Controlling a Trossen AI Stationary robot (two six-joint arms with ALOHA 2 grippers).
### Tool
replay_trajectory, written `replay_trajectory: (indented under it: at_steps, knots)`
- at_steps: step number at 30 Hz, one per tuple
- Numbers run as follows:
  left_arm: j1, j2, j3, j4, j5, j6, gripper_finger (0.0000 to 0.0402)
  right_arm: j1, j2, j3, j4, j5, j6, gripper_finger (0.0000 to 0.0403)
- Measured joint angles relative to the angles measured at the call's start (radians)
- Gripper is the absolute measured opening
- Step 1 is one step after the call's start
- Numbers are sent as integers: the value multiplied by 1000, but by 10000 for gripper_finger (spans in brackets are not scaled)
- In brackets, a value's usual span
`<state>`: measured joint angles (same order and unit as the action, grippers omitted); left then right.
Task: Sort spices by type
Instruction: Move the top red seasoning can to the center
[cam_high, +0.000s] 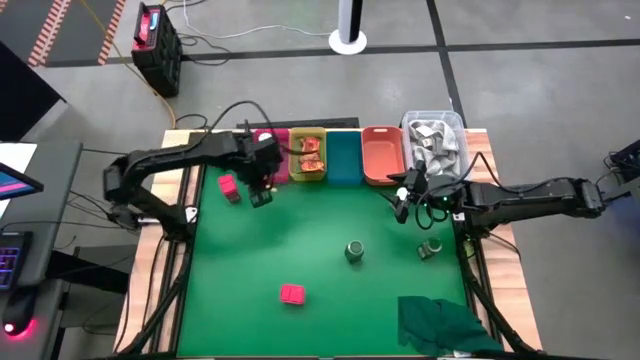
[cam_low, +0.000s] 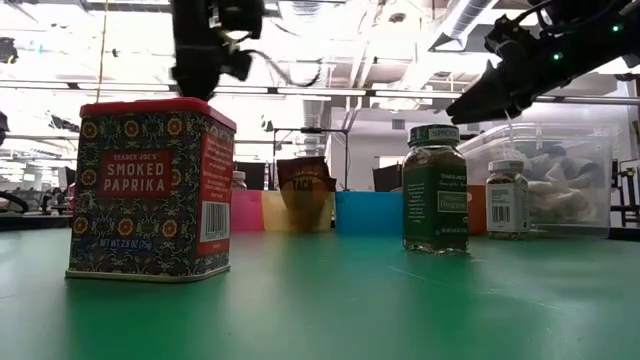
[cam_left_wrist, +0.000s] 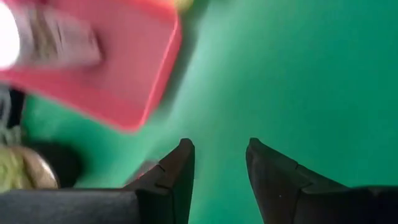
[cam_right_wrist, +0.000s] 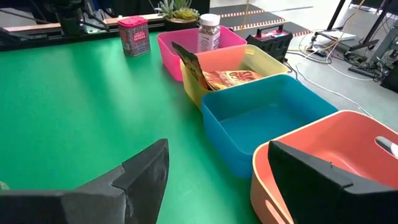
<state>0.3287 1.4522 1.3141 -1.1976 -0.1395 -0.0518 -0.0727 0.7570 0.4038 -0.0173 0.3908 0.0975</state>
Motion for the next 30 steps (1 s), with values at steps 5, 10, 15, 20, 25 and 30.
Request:
replay_trajectory:
  at_steps: [5, 10, 15, 20, 25, 30]
  knots:
    - [-46, -89, -124, -66, -13, 157, 164, 0, 0, 0, 9, 0, 0, 301]
    - [-105, -93, -182, -91, -115, 335, 214, -1, 0, 0, 22, 0, 0, 301]
    - [-145, -54, -205, -90, -178, 468, 282, -1, 0, 0, 22, 0, 7, 301]
    - [-152, 0, -204, -205, -213, 585, 336, -1, 0, 0, 22, 0, 7, 301]
    - [-153, 34, -207, -284, -282, 722, 347, -1, 0, 0, 18, 0, 7, 301]
    - [-135, 38, -207, -209, -313, 837, 348, 1, 0, 0, 17, 0, 8, 301]
